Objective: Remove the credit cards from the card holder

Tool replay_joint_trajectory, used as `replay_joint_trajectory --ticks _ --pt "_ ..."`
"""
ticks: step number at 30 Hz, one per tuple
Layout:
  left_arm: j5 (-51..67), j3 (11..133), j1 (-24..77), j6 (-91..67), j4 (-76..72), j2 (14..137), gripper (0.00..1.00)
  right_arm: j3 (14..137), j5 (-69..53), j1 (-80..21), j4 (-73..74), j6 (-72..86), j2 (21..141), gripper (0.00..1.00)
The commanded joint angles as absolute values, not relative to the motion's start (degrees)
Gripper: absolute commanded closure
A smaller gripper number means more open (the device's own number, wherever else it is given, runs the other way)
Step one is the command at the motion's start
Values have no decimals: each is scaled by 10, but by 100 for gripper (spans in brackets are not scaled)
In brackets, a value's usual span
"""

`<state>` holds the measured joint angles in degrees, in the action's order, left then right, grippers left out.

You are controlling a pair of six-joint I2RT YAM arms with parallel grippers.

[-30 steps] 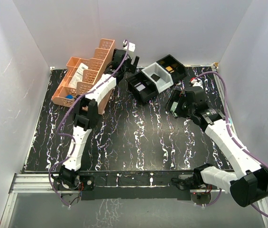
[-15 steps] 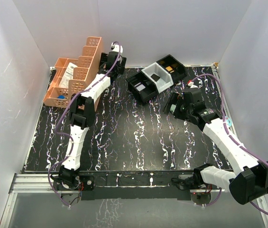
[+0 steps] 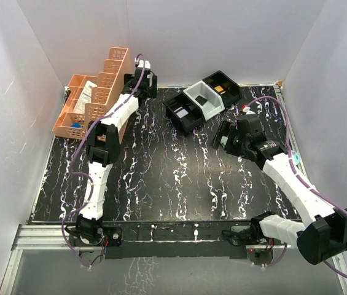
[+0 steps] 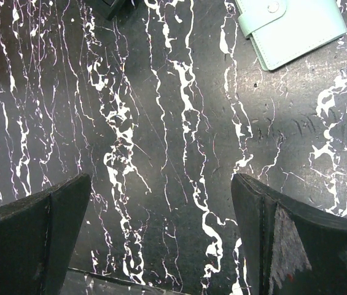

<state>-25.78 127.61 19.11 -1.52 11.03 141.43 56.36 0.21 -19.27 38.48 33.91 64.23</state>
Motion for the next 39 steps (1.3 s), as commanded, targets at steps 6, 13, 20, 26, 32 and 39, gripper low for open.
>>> replay_joint_trajectory --ticks 6,13,20,26,32,39 --pt "-5 1131 178 -213 110 1215 1 581 26 -193 369 315 633 2" --pt "-18 1133 214 -297 189 1209 1 588 33 -193 368 313 634 2" --pt "-81 1150 259 -347 252 1239 5 589 34 -193 364 313 638 2" --pt "-82 1135 269 -393 256 1254 13 586 42 -193 365 307 637 2" --pt "-80 1142 276 -411 266 1282 19 585 45 -193 365 304 641 2" --pt "-71 1139 276 -429 252 1301 32 592 48 -193 364 297 649 2"
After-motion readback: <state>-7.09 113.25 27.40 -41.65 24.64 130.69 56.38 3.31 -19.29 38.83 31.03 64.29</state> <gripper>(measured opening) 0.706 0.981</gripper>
